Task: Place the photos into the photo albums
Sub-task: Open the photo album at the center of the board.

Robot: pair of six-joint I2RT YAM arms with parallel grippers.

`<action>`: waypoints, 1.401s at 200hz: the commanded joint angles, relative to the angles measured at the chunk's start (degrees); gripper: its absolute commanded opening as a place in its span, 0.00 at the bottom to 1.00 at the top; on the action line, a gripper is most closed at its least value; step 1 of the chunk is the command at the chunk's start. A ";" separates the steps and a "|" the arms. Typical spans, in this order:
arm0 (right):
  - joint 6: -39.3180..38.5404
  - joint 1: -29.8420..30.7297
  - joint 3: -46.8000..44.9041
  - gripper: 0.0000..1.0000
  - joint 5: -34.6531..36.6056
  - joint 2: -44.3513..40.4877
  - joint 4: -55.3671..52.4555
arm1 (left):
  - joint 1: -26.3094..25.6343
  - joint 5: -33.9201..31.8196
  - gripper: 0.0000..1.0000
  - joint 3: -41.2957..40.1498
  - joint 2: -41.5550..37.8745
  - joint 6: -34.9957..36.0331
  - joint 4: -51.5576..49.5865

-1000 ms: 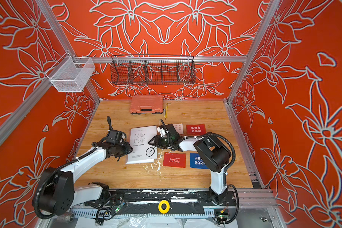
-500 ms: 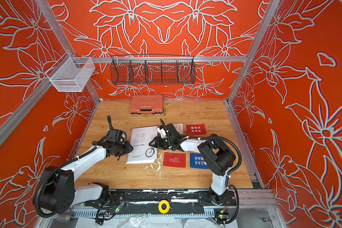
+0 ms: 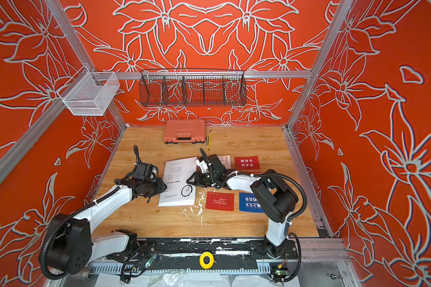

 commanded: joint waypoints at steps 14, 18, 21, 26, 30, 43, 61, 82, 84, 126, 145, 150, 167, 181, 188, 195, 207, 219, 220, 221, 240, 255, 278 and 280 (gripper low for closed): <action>1.84 1.59 4.11 0.25 -3.24 -0.21 4.00 | 0.37 -1.31 0.38 -0.14 -3.23 0.08 -3.63; 1.87 1.63 4.46 0.25 -3.24 -0.18 3.78 | 0.42 -1.33 0.38 -0.06 -3.49 0.02 -3.88; 1.87 1.75 4.73 0.25 -3.24 -0.24 3.60 | 0.48 -1.40 0.38 -0.04 -3.77 0.03 -4.06; 2.03 1.93 5.08 0.24 -3.26 -0.26 3.45 | 0.51 -1.54 0.38 0.10 -4.25 -0.05 -4.49; 2.17 2.08 5.43 0.24 -3.29 -0.38 3.31 | 0.59 -1.71 0.38 0.27 -4.69 -0.08 -4.88; 2.31 2.72 6.73 0.25 -3.12 -0.47 2.63 | 0.70 -3.02 0.39 1.11 -6.63 -0.49 -7.03; 1.84 3.96 9.73 0.26 -2.29 0.07 -0.16 | 0.77 -6.43 0.40 2.47 -11.56 -1.51 -10.37; 1.64 5.51 13.74 0.27 -1.84 2.05 -2.82 | 0.95 -11.55 0.40 4.57 -19.33 -2.46 -14.87; 1.64 5.66 14.06 0.27 -1.84 2.32 -2.98 | 0.95 -12.05 0.40 4.71 -20.01 -2.52 -15.21; 0.96 9.07 24.60 0.27 -0.44 7.86 -9.42 | 1.28 -20.05 0.41 7.83 -31.34 -3.17 -20.06; -0.26 10.97 31.24 0.28 0.58 10.95 -13.93 | 1.40 -20.77 0.41 10.08 -31.63 -3.03 -22.31; -0.46 11.45 33.03 0.28 0.79 11.91 -14.99 | 1.45 -20.96 0.41 10.44 -31.65 -3.06 -22.72; -0.41 12.56 39.12 0.28 0.86 15.53 -17.88 | 1.47 -21.52 0.41 10.54 -32.66 -3.35 -22.73; -0.68 13.42 43.31 0.28 1.02 18.03 -20.28 | 1.78 -21.95 0.41 10.58 -33.32 -3.52 -22.81; -0.88 13.71 44.79 0.27 1.14 18.90 -21.29 | 1.91 -21.85 0.41 10.62 -33.42 -3.40 -22.85; -1.14 13.90 45.78 0.21 1.60 19.48 -22.19 | 2.07 -21.64 0.41 10.73 -33.38 -3.35 -22.85; -1.48 13.86 45.92 0.06 2.36 19.58 -23.29 | 2.24 -21.41 0.41 10.82 -33.21 -3.22 -22.95; -2.24 13.53 44.81 0.00 4.19 18.83 -24.46 | 2.35 -20.95 0.41 10.66 -33.11 -3.06 -22.60; -2.38 13.50 44.63 0.00 4.34 18.69 -24.48 | 2.35 -20.94 0.41 10.67 -33.11 -3.05 -22.60; -2.41 13.45 44.45 0.00 4.46 18.58 -24.49 | 2.40 -20.93 0.41 10.62 -33.06 -3.05 -22.59; -2.69 12.66 41.03 0.00 5.28 16.87 -23.56 | 2.53 -20.23 0.41 9.86 -32.86 -3.14 -21.74; -2.91 11.95 38.44 0.00 5.82 15.38 -23.04 | 2.61 -19.33 0.41 9.06 -32.28 -3.34 -20.79; -2.92 10.16 33.59 0.00 6.53 12.45 -21.33 | 2.62 -16.65 0.41 7.22 -30.64 -3.59 -18.35; -2.95 9.99 33.08 0.00 6.63 12.19 -21.23 | 2.62 -16.34 0.41 7.06 -30.40 -3.62 -18.13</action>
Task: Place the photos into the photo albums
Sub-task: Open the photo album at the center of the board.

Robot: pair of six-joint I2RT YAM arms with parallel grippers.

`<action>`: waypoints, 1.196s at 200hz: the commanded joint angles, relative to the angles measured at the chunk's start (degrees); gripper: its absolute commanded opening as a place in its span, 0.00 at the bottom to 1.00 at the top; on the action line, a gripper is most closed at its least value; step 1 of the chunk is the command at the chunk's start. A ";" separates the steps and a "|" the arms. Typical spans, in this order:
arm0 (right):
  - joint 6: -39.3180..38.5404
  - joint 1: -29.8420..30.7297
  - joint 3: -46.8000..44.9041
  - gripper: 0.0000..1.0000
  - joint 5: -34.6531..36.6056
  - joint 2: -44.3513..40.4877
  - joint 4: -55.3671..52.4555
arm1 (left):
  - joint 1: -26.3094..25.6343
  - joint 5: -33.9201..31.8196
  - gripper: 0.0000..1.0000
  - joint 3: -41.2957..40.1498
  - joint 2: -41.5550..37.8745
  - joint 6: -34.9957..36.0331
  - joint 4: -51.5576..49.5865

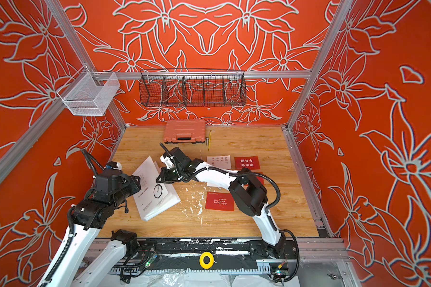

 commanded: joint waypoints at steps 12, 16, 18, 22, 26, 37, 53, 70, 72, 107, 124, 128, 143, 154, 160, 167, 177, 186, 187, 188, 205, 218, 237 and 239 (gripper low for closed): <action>-1.36 -3.26 -6.60 0.00 3.17 -6.23 1.00 | 0.30 4.36 0.41 -2.67 3.05 -1.21 3.63; -1.59 -3.66 -7.39 0.00 3.45 -6.80 1.04 | 0.30 5.06 0.41 -2.97 3.42 -1.13 4.16; -1.68 -3.89 -7.77 0.00 3.57 -7.14 1.00 | 0.30 5.38 0.41 -3.13 3.60 -1.12 4.49; -1.82 -4.32 -8.49 0.00 3.86 -7.81 0.96 | 0.30 6.13 0.41 -3.40 4.01 -1.01 5.14; -1.90 -4.74 -9.05 0.00 4.04 -8.58 1.02 | 0.30 6.67 0.41 -3.68 4.42 -1.02 5.71; -2.18 -5.93 -11.11 0.00 4.72 -10.36 0.85 | 0.30 8.27 0.41 -4.15 5.74 -0.92 6.91; -2.70 -7.55 -13.16 0.00 5.39 -12.61 0.39 | 0.25 9.66 0.41 -4.78 7.80 -0.91 8.48; -2.90 -8.65 -15.11 0.00 6.60 -14.86 -0.05 | 0.21 10.58 0.42 -6.05 9.51 -1.33 10.73; -2.95 -8.72 -15.21 0.00 6.73 -15.07 -0.13 | 0.23 10.67 0.42 -6.25 9.73 -1.44 11.01; -3.81 -9.02 -15.39 0.00 11.59 -18.86 -2.99 | 0.21 11.59 0.42 -8.50 14.41 -2.52 14.69; -4.19 -8.49 -13.06 0.00 12.56 -18.59 -4.70 | 0.21 11.28 0.42 -8.86 17.07 -2.84 15.65; -4.28 -8.16 -12.16 0.00 12.77 -18.32 -5.33 | 0.26 11.23 0.42 -8.88 17.60 -2.79 15.92; -4.44 -7.01 -8.95 0.00 14.10 -16.75 -7.64 | 0.21 10.33 0.42 -8.65 18.19 -2.71 16.24; -4.29 -6.13 -6.72 0.00 14.25 -15.40 -8.79 | 0.29 9.80 0.43 -8.40 20.85 -2.40 16.69; -4.04 -5.61 -5.51 0.00 14.22 -14.56 -9.31 | 0.38 9.66 0.44 -7.98 21.92 -2.19 16.54; -3.85 -5.01 -4.36 0.00 13.85 -13.73 -9.37 | 0.46 9.72 0.44 -7.26 23.54 -1.82 16.19; -3.59 -4.22 -2.68 0.00 13.57 -12.70 -9.75 | 0.63 9.82 0.44 -6.43 26.06 -1.65 15.92; -3.28 -3.62 -1.53 0.00 13.35 -12.02 -9.97 | 0.65 9.58 0.44 -6.29 27.87 -2.05 16.34; -3.22 -3.50 -1.45 0.00 13.36 -11.94 -9.95 | 0.69 9.57 0.44 -6.35 28.00 -2.07 16.43; -3.22 -3.48 -1.36 0.00 13.32 -11.90 -9.95 | 0.67 9.57 0.44 -6.37 28.14 -2.12 16.52; -2.76 -2.75 -0.24 0.02 13.07 -11.42 -9.57 | 0.83 9.31 0.44 -7.17 30.15 -2.83 18.04; -2.08 -2.38 0.56 0.03 12.53 -10.64 -9.21 | 0.91 8.81 0.43 -7.91 30.66 -3.40 19.13; -1.21 -1.52 2.67 0.05 10.77 -8.80 -8.62 | 1.34 8.38 0.43 -9.26 31.74 -3.92 21.07; -1.19 -1.35 2.92 0.05 10.57 -8.68 -8.62 | 1.52 8.47 0.43 -9.29 32.01 -3.87 21.13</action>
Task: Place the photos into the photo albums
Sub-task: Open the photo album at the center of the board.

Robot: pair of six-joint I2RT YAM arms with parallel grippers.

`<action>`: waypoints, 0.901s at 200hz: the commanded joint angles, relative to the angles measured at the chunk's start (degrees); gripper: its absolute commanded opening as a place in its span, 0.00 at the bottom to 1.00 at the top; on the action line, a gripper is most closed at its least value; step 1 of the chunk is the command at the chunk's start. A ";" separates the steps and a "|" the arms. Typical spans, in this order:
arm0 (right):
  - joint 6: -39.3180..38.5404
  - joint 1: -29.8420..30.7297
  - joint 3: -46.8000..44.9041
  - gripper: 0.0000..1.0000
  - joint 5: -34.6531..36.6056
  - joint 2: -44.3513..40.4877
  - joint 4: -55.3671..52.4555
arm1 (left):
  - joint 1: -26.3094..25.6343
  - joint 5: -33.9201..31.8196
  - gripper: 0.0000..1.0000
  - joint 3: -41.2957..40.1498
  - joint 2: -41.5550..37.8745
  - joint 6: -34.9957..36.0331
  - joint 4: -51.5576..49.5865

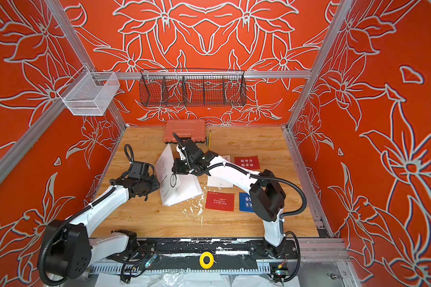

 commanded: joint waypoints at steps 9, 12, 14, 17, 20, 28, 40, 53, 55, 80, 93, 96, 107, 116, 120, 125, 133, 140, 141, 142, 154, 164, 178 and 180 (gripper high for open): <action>1.61 2.00 5.42 0.05 -2.59 2.44 3.12 | 1.63 -0.35 0.43 -1.30 2.77 -1.40 2.85; 1.52 2.25 5.69 0.06 -2.55 2.55 3.02 | 1.84 0.04 0.43 -1.26 3.24 -1.33 3.02; 1.50 2.38 5.90 0.06 -2.50 2.69 2.99 | 1.96 0.24 0.43 -1.29 3.64 -1.32 3.18; 1.39 2.55 6.27 0.06 -2.51 2.88 2.85 | 2.11 0.47 0.43 -1.30 3.99 -1.31 3.44; 1.35 2.70 6.60 0.06 -2.57 3.08 2.70 | 2.23 0.75 0.43 -1.38 4.58 -1.32 3.63; 1.35 2.97 7.28 0.07 -2.58 3.40 2.41 | 2.41 1.27 0.43 -1.39 5.56 -1.40 4.10; 1.56 3.24 7.91 0.09 -2.97 3.86 2.77 | 2.46 1.70 0.43 -1.48 6.67 -1.57 4.92; 1.86 3.49 8.69 0.10 -3.49 4.48 3.04 | 2.68 2.07 0.43 -1.56 7.64 -1.99 6.05; 1.92 3.57 8.93 0.10 -3.55 4.61 3.17 | 2.74 2.20 0.43 -1.56 7.84 -2.05 6.18; 2.01 4.50 11.70 0.12 -4.40 6.22 2.67 | 4.15 4.77 0.43 -1.04 11.41 -2.45 8.16; 2.19 4.89 13.01 0.13 -4.58 7.05 2.56 | 4.45 6.08 0.43 -0.66 13.46 -2.63 9.52; 2.20 4.95 13.30 0.13 -4.66 7.28 2.56 | 4.54 6.51 0.43 -0.46 13.92 -2.63 9.79; 2.38 5.24 14.54 0.15 -5.13 8.24 2.43 | 4.63 8.26 0.43 0.70 15.92 -2.50 10.20; 2.70 5.35 15.70 0.16 -5.47 9.16 2.21 | 4.71 9.83 0.43 2.34 17.95 -2.01 9.93; 2.89 5.42 16.17 0.16 -5.71 9.64 2.20 | 4.72 10.55 0.43 3.19 18.93 -1.79 9.56; 3.10 5.53 16.78 0.17 -6.17 10.13 2.27 | 4.97 11.61 0.43 4.28 20.24 -1.40 8.86; 3.28 5.76 17.84 0.18 -6.53 10.93 2.16 | 5.16 13.05 0.43 5.96 22.29 -0.81 8.67; 3.41 5.94 18.63 0.19 -6.77 11.56 2.07 | 5.45 14.12 0.43 6.65 23.66 -0.61 9.24; 3.38 6.00 18.73 0.19 -6.80 11.63 2.04 | 5.52 14.22 0.43 6.72 23.84 -0.65 9.33; 3.40 6.03 18.82 0.19 -6.81 11.71 2.03 | 5.61 14.35 0.43 6.79 24.02 -0.63 9.41; 3.47 6.44 19.78 0.20 -6.82 12.38 1.64 | 6.39 15.32 0.43 7.37 25.18 -0.56 9.55; 3.50 6.58 20.20 0.22 -6.82 12.59 1.45 | 7.04 14.80 0.43 7.33 24.64 -0.46 9.18; 3.69 6.67 20.14 0.23 -6.74 12.77 1.60 | 7.31 12.47 0.43 6.84 22.22 0.12 7.98; 3.76 6.67 20.15 0.23 -6.74 12.90 1.60 | 7.37 12.05 0.43 6.80 21.77 0.12 7.63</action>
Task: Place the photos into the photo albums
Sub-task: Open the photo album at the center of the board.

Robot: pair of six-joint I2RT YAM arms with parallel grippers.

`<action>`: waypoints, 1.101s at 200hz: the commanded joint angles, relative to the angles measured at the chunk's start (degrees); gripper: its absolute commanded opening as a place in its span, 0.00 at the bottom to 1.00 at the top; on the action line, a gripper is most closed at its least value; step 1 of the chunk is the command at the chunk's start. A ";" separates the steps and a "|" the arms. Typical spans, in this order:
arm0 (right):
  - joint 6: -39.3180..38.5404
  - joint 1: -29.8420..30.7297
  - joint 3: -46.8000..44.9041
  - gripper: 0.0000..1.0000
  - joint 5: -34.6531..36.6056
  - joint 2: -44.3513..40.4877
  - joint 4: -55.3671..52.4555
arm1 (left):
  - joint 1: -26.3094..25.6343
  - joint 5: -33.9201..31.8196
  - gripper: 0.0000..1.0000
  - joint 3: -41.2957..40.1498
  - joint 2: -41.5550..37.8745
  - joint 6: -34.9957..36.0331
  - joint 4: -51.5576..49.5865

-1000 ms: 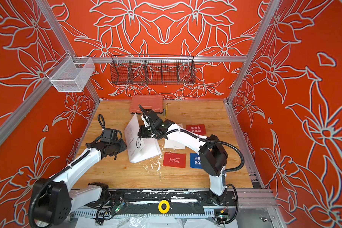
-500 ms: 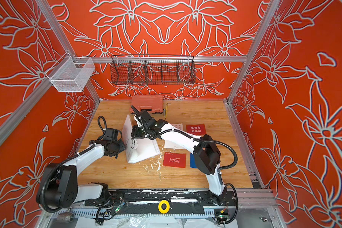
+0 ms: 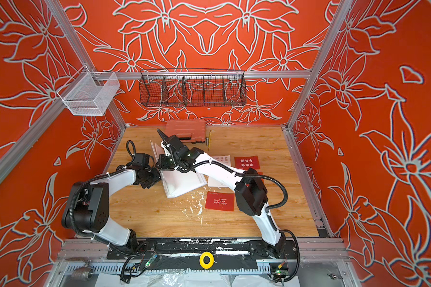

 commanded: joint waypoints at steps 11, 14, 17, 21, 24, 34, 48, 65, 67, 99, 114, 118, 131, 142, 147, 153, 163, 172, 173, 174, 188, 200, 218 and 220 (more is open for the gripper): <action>2.43 3.15 1.85 0.24 -6.43 1.28 3.36 | 0.22 1.03 0.43 -1.84 -3.20 0.21 -2.57; 2.54 3.15 1.85 0.24 -6.47 1.34 3.33 | 0.40 0.41 0.43 -1.93 -4.05 0.06 -3.05; 2.58 3.15 1.90 0.24 -6.51 1.43 3.42 | 0.52 -0.14 0.43 -2.10 -4.90 0.01 -3.47; 2.64 3.23 1.94 0.24 -6.58 1.55 3.42 | 0.62 -1.05 0.43 -2.26 -6.45 -0.13 -4.12; 2.62 3.24 2.00 0.24 -6.67 1.62 3.42 | 0.73 -1.69 0.43 -2.31 -7.45 -0.29 -4.91; 2.75 3.25 2.02 0.25 -6.78 1.80 3.48 | 1.08 -3.70 0.43 -2.55 -10.78 -0.74 -7.02; 2.91 3.33 1.89 0.25 -6.69 1.81 3.66 | 1.77 -5.95 0.43 -2.84 -15.52 -1.47 -9.99; 3.13 3.49 1.94 0.26 -6.73 2.13 3.76 | 2.22 -8.37 0.43 -3.66 -20.60 -1.86 -11.83; 3.17 3.50 1.92 0.25 -6.88 2.25 3.85 | 2.24 -8.46 0.43 -3.88 -21.08 -1.86 -11.61; 3.54 4.44 2.15 0.26 -7.39 2.87 4.50 | 3.74 -9.37 0.43 -4.07 -24.98 -2.29 -14.09; 3.36 5.02 2.37 0.26 -6.98 3.00 4.05 | 4.69 -10.06 0.43 -4.68 -28.85 -2.90 -15.41; 3.36 5.20 2.38 0.26 -6.96 3.08 4.03 | 4.92 -10.34 0.43 -4.69 -30.02 -2.99 -16.06; 3.06 5.76 2.47 0.26 -6.70 3.06 3.83 | 5.44 -11.80 0.43 -3.81 -34.47 -3.37 -18.92; 2.95 6.26 2.47 0.26 -6.53 3.15 3.50 | 5.51 -13.45 0.43 -2.30 -39.24 -3.62 -21.62; 2.89 6.46 2.47 0.26 -6.44 3.24 3.50 | 5.53 -14.20 0.43 -1.52 -41.10 -3.71 -22.57; 2.86 6.64 2.38 0.27 -6.43 3.27 3.51 | 5.51 -15.14 0.43 -0.62 -43.22 -3.71 -23.63; 3.08 6.91 2.38 0.28 -6.42 3.56 3.60 | 5.55 -16.36 0.43 0.92 -46.36 -3.48 -24.88; 3.39 7.08 2.46 0.29 -6.83 3.89 3.91 | 5.51 -17.37 0.43 3.10 -47.81 -2.83 -26.76; 3.44 7.10 2.47 0.29 -6.85 3.90 3.97 | 5.51 -17.41 0.43 3.34 -47.88 -2.74 -26.87; 3.46 7.10 2.47 0.29 -6.90 3.90 4.00 | 5.55 -17.48 0.43 3.46 -47.92 -2.65 -27.14; 3.67 7.49 2.52 0.35 -7.21 4.22 4.51 | 5.51 -16.88 0.43 6.70 -47.30 -1.42 -29.68; 4.17 7.88 3.06 0.41 -8.36 4.77 5.21 | 5.53 -15.43 0.43 7.82 -46.12 -0.94 -30.11; 3.99 8.24 3.91 0.48 -9.15 5.09 4.78 | 5.53 -13.84 0.43 6.55 -45.20 -1.24 -28.55; 3.89 8.20 3.88 0.48 -9.00 5.06 4.67 | 5.56 -13.58 0.44 6.25 -45.10 -1.31 -28.25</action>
